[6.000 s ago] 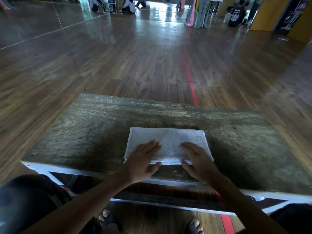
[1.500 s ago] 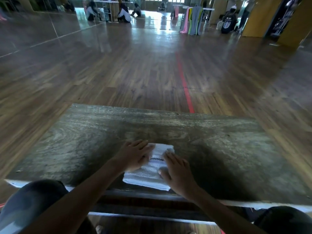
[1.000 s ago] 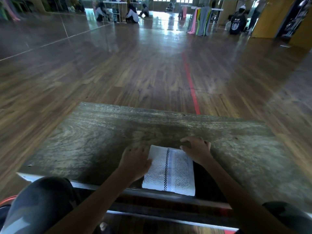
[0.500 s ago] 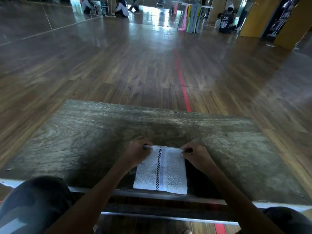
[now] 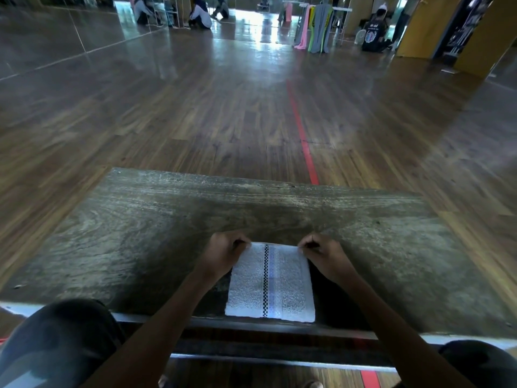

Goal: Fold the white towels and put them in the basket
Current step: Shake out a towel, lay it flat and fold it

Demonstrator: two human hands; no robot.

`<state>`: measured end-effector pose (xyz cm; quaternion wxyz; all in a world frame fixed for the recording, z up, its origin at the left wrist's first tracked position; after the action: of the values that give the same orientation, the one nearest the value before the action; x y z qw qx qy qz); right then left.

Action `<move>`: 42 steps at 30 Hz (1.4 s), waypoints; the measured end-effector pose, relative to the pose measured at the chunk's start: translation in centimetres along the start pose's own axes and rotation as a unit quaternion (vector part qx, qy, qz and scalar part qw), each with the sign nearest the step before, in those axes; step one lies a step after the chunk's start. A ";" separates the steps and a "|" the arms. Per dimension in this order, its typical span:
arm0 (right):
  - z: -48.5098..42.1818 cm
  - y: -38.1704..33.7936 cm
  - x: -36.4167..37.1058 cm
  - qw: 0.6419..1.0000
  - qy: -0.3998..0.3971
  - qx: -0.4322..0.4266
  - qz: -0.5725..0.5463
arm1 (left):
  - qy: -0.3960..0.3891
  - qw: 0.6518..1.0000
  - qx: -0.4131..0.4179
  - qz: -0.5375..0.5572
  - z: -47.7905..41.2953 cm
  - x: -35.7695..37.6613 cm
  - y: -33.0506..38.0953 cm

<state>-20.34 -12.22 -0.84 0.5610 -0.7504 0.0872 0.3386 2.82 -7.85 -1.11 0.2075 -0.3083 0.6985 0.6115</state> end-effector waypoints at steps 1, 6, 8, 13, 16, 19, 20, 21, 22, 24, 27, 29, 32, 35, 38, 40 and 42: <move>0.0 0.2 0.0 1.000 0.005 0.008 -0.007 | -0.002 1.000 -0.007 0.001 -0.1 0.0 -0.2; 0.0 1.3 0.2 0.998 0.037 0.051 -0.015 | -0.008 1.000 -0.016 -0.007 -0.8 0.3 -0.3; 0.1 1.4 0.4 0.997 0.054 0.058 -0.010 | -0.006 1.000 -0.020 -0.013 -1.0 0.4 -0.4; 0.1 0.5 0.4 0.994 0.082 0.028 0.071 | 0.012 0.998 -0.044 -0.047 -1.3 0.9 -0.7; 0.2 -1.2 0.4 0.968 0.053 -0.014 0.247 | 0.089 0.986 0.000 -0.139 -0.7 -0.1 0.4; 0.5 -4.3 0.9 0.908 0.055 -0.105 0.401 | 0.116 0.967 0.062 -0.219 0.8 0.0 2.7; 0.9 -5.1 1.6 0.894 0.039 -0.120 0.430 | 0.105 0.965 0.075 -0.229 1.3 0.4 3.3; 1.3 -5.0 2.6 0.897 0.008 -0.114 0.427 | 0.085 0.963 0.082 -0.243 1.9 1.1 3.8; 1.8 -4.6 3.6 0.907 -0.026 -0.093 0.410 | 0.062 0.958 0.089 -0.265 2.6 2.0 4.0; 3.1 -3.5 5.3 0.918 -0.067 -0.054 0.388 | 0.020 0.945 0.084 -0.315 3.9 3.4 4.0; 3.8 -1.9 6.9 0.910 -0.098 -0.034 0.401 | -0.102 0.941 0.015 -0.323 4.9 5.0 2.2; 3.5 -1.4 7.0 0.915 -0.104 -0.027 0.388 | -0.125 0.940 -0.003 -0.316 4.7 5.3 1.7; 2.6 -1.1 6.6 0.916 -0.101 -0.027 0.387 | -0.134 0.933 -0.018 -0.332 3.9 5.6 1.3; 1.7 -1.0 6.4 0.917 -0.112 -0.025 0.383 | -0.119 0.939 -0.021 -0.322 2.8 5.7 1.3; 0.6 -1.8 5.4 0.928 -0.083 -0.033 0.362 | -0.013 0.966 0.011 -0.256 1.3 3.7 2.2; -0.1 -2.6 4.4 0.941 -0.039 -0.043 0.334 | 0.032 0.975 0.010 -0.219 0.3 2.6 2.0; -0.7 -2.8 4.0 0.950 -0.023 -0.046 0.307 | 0.026 0.977 -0.001 -0.210 -0.3 2.3 1.8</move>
<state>-15.60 -10.90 -0.98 0.3966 -0.7043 0.2851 0.5152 -0.06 -8.45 -1.25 0.3127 -0.4639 0.6229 0.5467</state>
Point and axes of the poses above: each hand's wrist, its own z-axis away from the middle knuckle, its own x-axis out of the palm, y = z × x, the point moved 8 cm from there along -z, towards the middle knuckle, and after that the axes turned 6 degrees about -x, right-handed, at the moved point
